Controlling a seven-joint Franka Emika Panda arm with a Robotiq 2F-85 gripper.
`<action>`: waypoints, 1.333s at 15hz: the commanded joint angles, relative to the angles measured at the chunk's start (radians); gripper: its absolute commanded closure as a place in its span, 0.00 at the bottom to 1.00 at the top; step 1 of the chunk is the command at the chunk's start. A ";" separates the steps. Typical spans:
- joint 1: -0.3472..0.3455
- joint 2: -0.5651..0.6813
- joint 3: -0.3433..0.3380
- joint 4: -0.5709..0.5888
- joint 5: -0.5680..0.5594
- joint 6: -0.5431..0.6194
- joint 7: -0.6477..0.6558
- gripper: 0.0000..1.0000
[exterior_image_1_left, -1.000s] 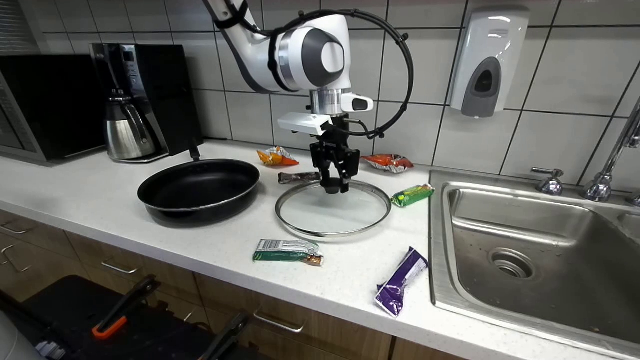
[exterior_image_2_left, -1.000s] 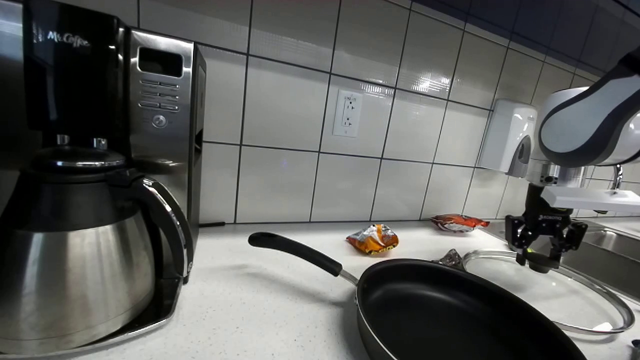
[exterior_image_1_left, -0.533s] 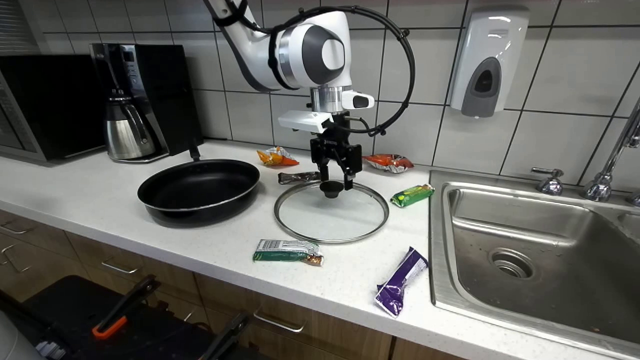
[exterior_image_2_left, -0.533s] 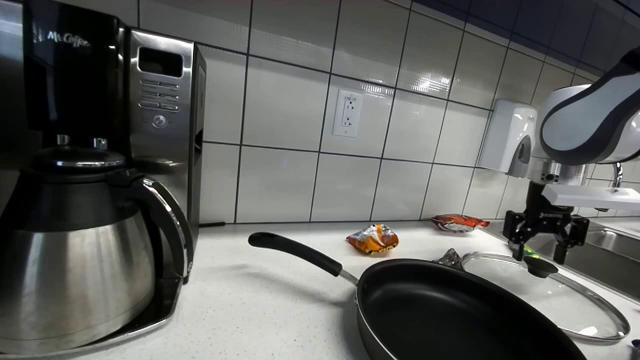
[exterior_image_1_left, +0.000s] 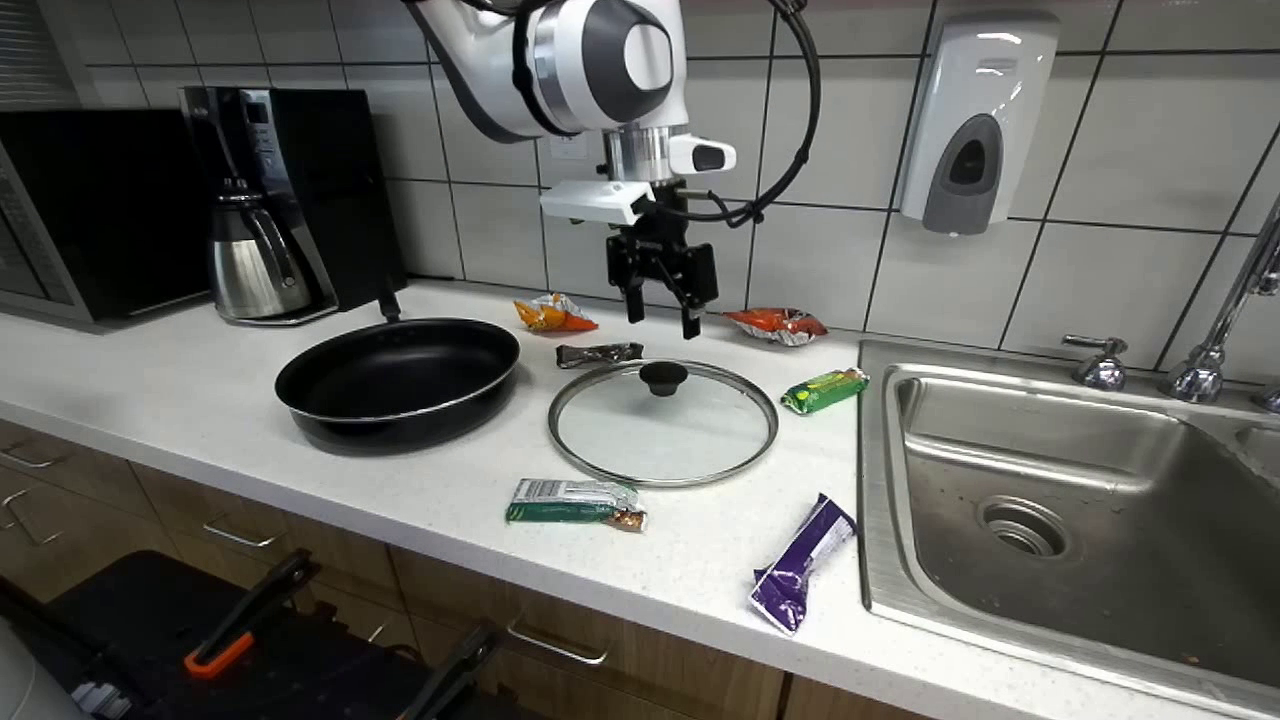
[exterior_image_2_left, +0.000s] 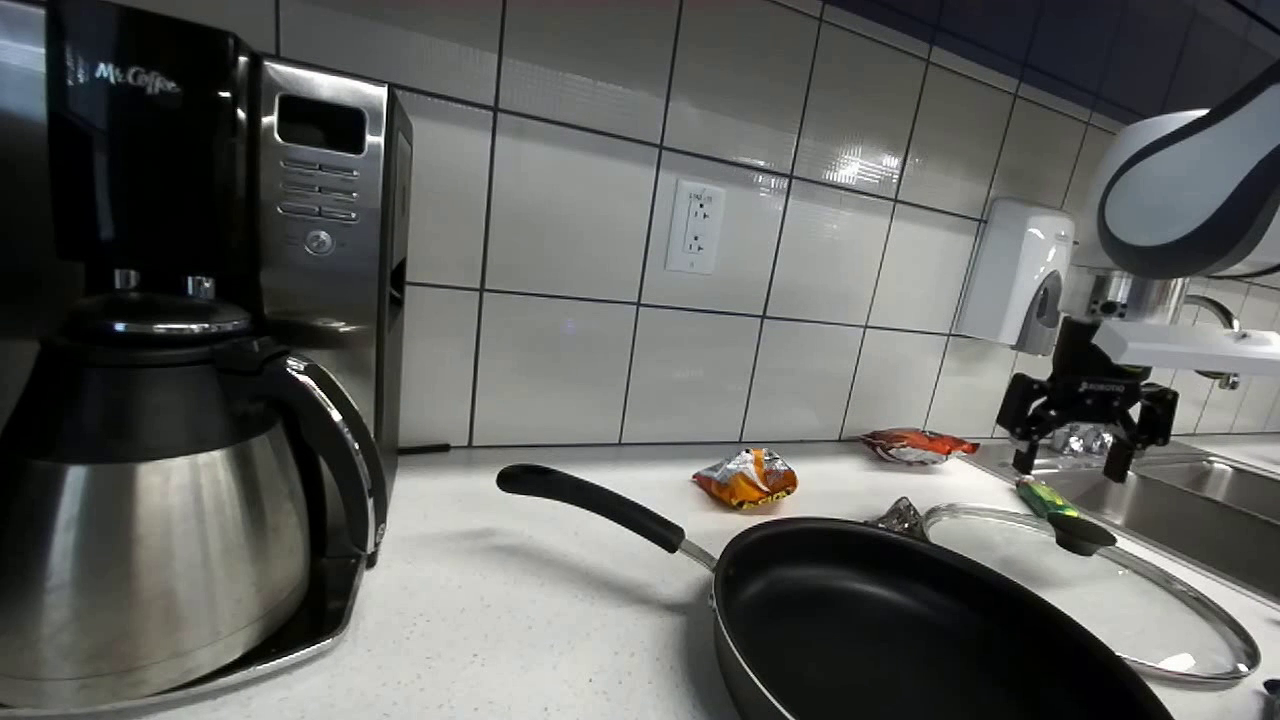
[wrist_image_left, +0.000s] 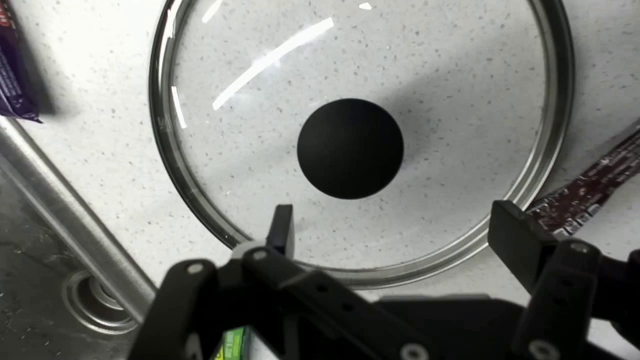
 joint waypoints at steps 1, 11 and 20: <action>0.026 -0.142 0.009 -0.074 -0.043 -0.021 0.035 0.00; 0.015 -0.117 0.018 -0.060 -0.017 -0.006 0.007 0.00; 0.037 -0.076 0.016 -0.013 -0.039 -0.051 0.157 0.00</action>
